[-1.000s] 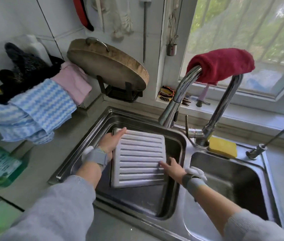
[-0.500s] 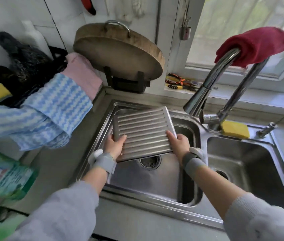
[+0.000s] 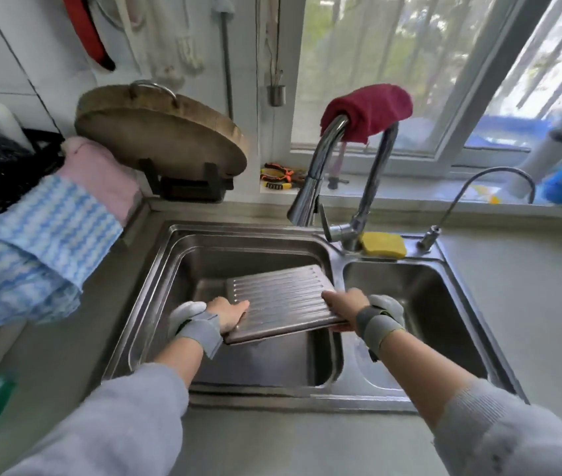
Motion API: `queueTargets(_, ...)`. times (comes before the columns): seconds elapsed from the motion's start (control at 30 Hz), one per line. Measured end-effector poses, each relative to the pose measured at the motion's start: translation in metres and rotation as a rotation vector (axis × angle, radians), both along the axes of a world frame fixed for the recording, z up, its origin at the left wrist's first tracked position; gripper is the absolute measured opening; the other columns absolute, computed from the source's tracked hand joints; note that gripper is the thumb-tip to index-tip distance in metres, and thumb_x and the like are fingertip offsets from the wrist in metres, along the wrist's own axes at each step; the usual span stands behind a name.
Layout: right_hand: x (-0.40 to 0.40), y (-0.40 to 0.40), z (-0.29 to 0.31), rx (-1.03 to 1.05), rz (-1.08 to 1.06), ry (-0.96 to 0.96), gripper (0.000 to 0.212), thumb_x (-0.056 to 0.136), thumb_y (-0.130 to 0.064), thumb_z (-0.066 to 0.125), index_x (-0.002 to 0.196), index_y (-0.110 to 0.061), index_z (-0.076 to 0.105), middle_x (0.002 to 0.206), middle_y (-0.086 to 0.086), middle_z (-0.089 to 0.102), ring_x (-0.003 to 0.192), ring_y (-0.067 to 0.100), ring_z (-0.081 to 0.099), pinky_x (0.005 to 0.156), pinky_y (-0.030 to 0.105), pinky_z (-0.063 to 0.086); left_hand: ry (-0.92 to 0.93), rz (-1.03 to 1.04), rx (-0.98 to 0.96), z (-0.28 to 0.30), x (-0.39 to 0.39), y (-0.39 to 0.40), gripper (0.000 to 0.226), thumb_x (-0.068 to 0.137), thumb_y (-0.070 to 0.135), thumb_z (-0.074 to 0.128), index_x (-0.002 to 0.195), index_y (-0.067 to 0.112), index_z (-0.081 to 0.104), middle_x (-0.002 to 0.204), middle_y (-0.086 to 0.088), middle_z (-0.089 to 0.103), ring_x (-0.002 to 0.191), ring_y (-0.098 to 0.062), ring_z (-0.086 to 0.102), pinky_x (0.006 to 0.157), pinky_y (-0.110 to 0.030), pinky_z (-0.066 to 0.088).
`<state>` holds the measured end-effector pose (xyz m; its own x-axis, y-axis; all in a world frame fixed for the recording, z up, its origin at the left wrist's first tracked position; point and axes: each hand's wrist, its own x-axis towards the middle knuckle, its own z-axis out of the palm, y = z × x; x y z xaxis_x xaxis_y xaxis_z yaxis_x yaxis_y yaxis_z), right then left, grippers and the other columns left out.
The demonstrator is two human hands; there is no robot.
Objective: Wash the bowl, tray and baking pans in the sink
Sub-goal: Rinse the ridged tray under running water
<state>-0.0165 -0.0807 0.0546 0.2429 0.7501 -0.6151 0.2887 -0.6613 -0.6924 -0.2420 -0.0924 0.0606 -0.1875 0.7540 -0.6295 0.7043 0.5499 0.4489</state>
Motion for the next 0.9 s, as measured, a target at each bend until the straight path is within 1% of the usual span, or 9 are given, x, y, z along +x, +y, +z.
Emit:
queueTargets(0.07,0.033,-0.017,0.017,0.031,-0.04,0.018,0.019,0.089,-0.017,0.061,0.094,-0.001,0.053,0.08,0.016,0.056,0.067,0.029,0.06,0.054,0.034,0.056,0.031,-0.095,0.004,0.02,0.035,-0.01,0.047,0.097,0.046,0.041,0.07,0.01,0.052,0.082,-0.004,0.059,0.079,-0.021,0.057,0.071,-0.024,0.041)
queueTargets(0.17,0.097,-0.047,0.035,0.054,-0.085,-0.054,0.025,0.087,-0.023,0.063,0.078,-0.001,0.056,0.07,0.01,0.054,0.068,0.031,0.059,0.061,0.037,0.053,0.015,-0.183,-0.004,0.035,0.089,-0.017,0.046,0.096,0.049,0.042,0.099,0.007,0.061,0.113,-0.012,0.063,0.098,-0.027,0.062,0.081,-0.026,0.043)
queueTargets(0.23,0.158,-0.074,0.043,0.077,-0.122,-0.081,0.029,0.086,-0.03,0.064,0.09,-0.001,0.058,0.076,0.01,0.057,0.075,0.029,0.058,0.059,0.032,0.049,0.004,-0.209,0.017,0.049,0.147,-0.03,0.056,0.092,0.053,0.045,0.117,0.004,0.059,0.122,-0.015,0.062,0.109,-0.029,0.061,0.088,-0.029,0.046)
queueTargets(0.33,0.224,-0.097,0.058,0.101,-0.174,-0.082,0.025,0.09,-0.027,0.059,0.096,-0.003,0.058,0.096,0.012,0.056,0.075,0.021,0.054,0.065,0.032,0.047,-0.17,-0.182,0.053,0.058,0.213,-0.031,0.05,0.088,0.044,0.057,0.115,0.002,0.055,0.11,-0.016,0.063,0.098,-0.031,0.065,0.082,-0.036,0.055)
queueTargets(0.47,0.351,-0.154,0.114,0.204,-0.323,-0.146,0.026,0.093,-0.03,0.054,0.1,-0.005,0.057,0.101,0.014,0.056,0.087,0.025,0.053,0.077,0.037,0.052,-0.304,-0.297,0.202,0.11,0.352,-0.066,0.062,0.083,0.042,0.061,0.125,-0.002,0.053,0.128,-0.016,0.058,0.115,-0.033,0.059,0.095,-0.038,0.05)
queueTargets(0.63,0.469,-0.197,0.185,0.409,-0.5,-0.221,0.042,0.088,-0.034,0.061,0.112,0.001,0.06,0.109,0.019,0.063,0.095,0.031,0.061,0.072,0.036,0.054,-0.432,-0.369,0.356,0.199,0.473,-0.109,0.017,0.094,0.022,0.051,0.082,0.01,0.052,0.07,-0.005,0.059,0.045,-0.012,0.063,0.048,-0.023,0.048)
queueTargets(0.7,0.492,-0.205,0.206,0.471,-0.504,-0.293,0.053,0.086,-0.041,0.063,0.113,0.004,0.062,0.111,0.019,0.064,0.094,0.032,0.063,0.068,0.036,0.054,-0.426,-0.376,0.444,0.219,0.497,-0.11,0.025,0.092,0.022,0.054,0.071,0.01,0.049,0.071,-0.008,0.054,0.056,-0.019,0.058,0.041,-0.023,0.046)
queueTargets(0.77,0.533,-0.221,0.23,0.517,-0.548,-0.347,0.061,0.084,-0.05,0.061,0.114,0.003,0.063,0.114,0.018,0.065,0.101,0.034,0.062,0.081,0.038,0.051,-0.44,-0.41,0.526,0.246,0.543,-0.111,0.03,0.09,0.021,0.058,0.064,0.011,0.045,0.077,-0.011,0.051,0.069,-0.024,0.051,0.059,-0.032,0.052)
queueTargets(0.9,0.589,-0.229,0.267,0.58,-0.551,-0.384,0.068,0.083,-0.058,0.059,0.116,0.001,0.063,0.114,0.013,0.063,0.105,0.032,0.059,0.088,0.035,0.044,-0.541,-0.485,0.509,0.287,0.602,-0.099,0.028,0.085,0.034,0.065,0.089,0.008,0.054,0.081,-0.007,0.052,0.074,-0.019,0.056,0.063,-0.033,0.056)
